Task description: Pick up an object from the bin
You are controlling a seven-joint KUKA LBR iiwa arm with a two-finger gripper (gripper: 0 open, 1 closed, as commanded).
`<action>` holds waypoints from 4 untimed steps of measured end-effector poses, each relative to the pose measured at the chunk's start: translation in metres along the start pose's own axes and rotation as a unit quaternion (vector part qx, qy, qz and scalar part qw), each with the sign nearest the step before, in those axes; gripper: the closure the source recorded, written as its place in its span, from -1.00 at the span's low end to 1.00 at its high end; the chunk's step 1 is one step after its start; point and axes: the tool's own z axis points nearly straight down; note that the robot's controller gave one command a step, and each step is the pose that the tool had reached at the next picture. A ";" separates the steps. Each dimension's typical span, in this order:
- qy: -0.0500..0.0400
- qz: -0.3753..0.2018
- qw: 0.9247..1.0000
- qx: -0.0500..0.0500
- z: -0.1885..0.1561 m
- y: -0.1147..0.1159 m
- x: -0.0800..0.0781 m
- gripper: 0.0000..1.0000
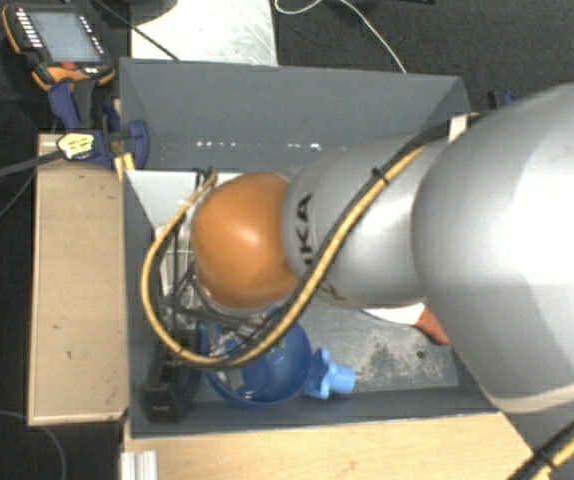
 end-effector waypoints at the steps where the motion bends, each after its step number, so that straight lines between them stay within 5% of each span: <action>1: -0.002 -0.128 0.992 0.002 0.028 -0.022 -0.029 -1.00; 2: -0.002 -0.316 0.949 -0.001 0.027 -0.080 -0.027 1.00; 4: -0.002 -0.315 0.949 -0.001 0.026 -0.079 -0.027 1.00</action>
Offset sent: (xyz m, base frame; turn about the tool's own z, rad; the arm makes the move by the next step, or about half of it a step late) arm 0.0654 -0.0532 -0.0315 -0.6474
